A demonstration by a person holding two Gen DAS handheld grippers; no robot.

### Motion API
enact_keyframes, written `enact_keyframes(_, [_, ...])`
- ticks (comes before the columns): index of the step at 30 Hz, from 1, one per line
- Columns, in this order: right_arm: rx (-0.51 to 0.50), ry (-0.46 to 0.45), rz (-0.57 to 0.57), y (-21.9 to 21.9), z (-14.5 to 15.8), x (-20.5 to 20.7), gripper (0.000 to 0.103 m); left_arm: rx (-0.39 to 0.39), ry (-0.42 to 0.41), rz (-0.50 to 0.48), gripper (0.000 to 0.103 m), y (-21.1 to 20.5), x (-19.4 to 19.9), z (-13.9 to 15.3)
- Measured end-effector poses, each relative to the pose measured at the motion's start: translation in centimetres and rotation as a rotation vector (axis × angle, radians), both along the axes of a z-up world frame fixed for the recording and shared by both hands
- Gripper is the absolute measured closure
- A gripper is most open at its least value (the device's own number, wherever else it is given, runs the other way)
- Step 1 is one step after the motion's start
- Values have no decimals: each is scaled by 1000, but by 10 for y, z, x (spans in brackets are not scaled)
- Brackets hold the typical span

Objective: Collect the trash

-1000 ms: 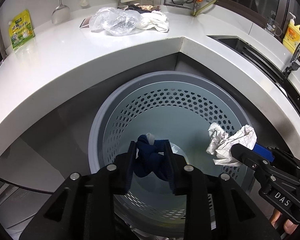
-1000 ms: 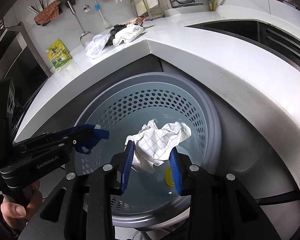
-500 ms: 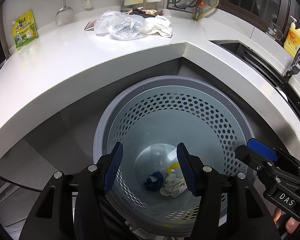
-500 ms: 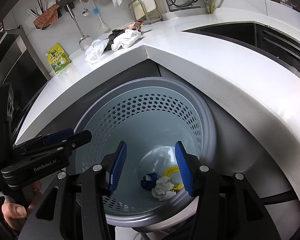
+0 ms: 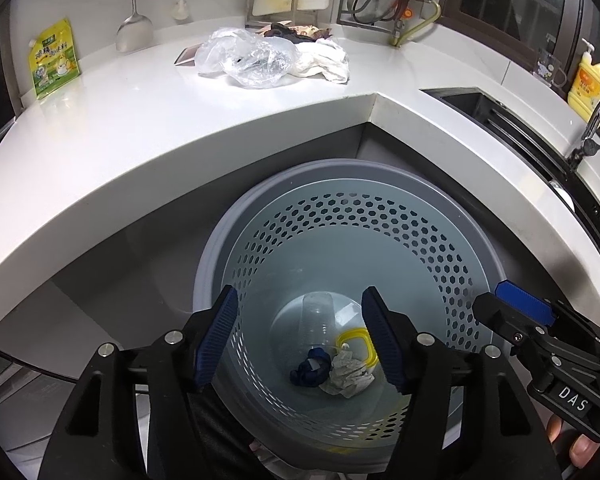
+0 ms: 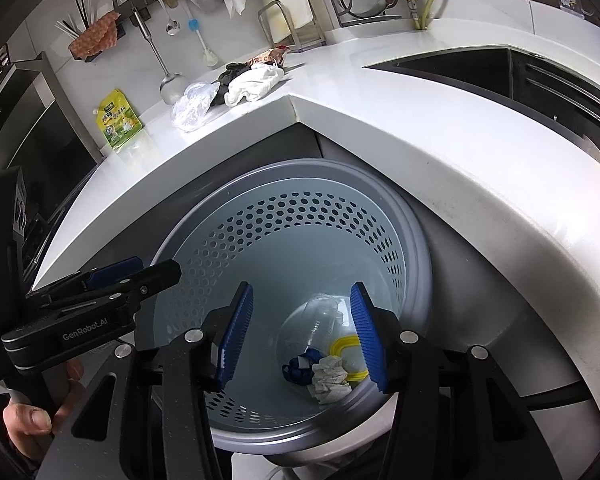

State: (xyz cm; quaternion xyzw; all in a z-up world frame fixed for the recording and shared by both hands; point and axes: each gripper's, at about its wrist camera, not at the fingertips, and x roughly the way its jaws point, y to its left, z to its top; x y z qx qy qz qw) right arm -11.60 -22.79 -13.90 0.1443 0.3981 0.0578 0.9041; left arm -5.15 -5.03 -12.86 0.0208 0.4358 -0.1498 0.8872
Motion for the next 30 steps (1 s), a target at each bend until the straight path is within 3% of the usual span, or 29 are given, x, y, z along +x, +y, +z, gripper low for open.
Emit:
enact_keyframes(17, [-3, -33, 8, 5, 15, 4, 46, -21, -81, 20, 16, 14, -1, 24])
enact_keyframes(30, [-22, -57, 16, 9, 25, 15, 41, -49, -111, 49, 10, 27, 10, 37])
